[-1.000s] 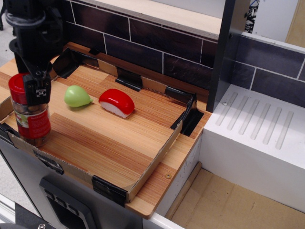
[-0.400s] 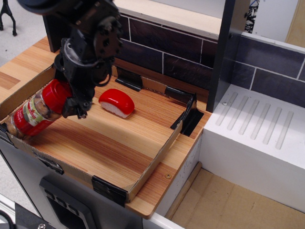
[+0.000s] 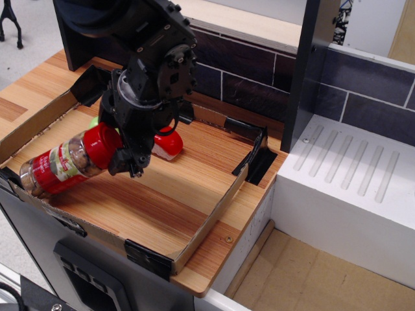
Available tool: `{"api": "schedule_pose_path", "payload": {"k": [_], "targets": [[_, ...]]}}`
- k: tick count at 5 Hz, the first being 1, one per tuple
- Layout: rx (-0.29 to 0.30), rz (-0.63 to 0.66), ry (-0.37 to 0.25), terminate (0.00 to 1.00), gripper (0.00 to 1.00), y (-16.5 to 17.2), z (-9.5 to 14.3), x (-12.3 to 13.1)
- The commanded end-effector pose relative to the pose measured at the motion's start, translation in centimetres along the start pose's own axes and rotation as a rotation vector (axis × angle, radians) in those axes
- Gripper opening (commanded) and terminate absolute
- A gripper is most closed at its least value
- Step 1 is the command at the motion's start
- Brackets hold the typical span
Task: Topple basil bottle
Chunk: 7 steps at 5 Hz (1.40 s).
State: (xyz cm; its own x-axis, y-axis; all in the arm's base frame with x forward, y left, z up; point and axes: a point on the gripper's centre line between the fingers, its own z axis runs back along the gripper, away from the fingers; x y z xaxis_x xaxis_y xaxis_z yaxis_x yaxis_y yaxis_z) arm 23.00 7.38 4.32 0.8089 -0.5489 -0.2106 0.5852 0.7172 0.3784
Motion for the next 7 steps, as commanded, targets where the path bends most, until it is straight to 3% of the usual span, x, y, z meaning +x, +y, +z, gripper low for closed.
{"api": "schedule_pose_path", "payload": {"k": [1, 2, 3, 4, 6, 7], "targets": [[-0.21, 0.064, -0.231, 0.0, 0.0, -0.9, 0.4, 1.3], [-0.274, 0.083, -0.319, 0.0, 0.0, -1.1, 0.0, 1.9], [-0.293, 0.139, -0.339, 0.0, 1.0, -0.7, 0.2, 1.8], [-0.332, 0.216, -0.32, 0.0, 1.0, 0.2, 1.4, 1.7], [-0.256, 0.529, -0.316, 0.0, 1.0, 3.9, 5.2, 1.6], [-0.256, 0.529, -0.316, 0.0, 1.0, 3.9, 5.2, 1.6]]}}
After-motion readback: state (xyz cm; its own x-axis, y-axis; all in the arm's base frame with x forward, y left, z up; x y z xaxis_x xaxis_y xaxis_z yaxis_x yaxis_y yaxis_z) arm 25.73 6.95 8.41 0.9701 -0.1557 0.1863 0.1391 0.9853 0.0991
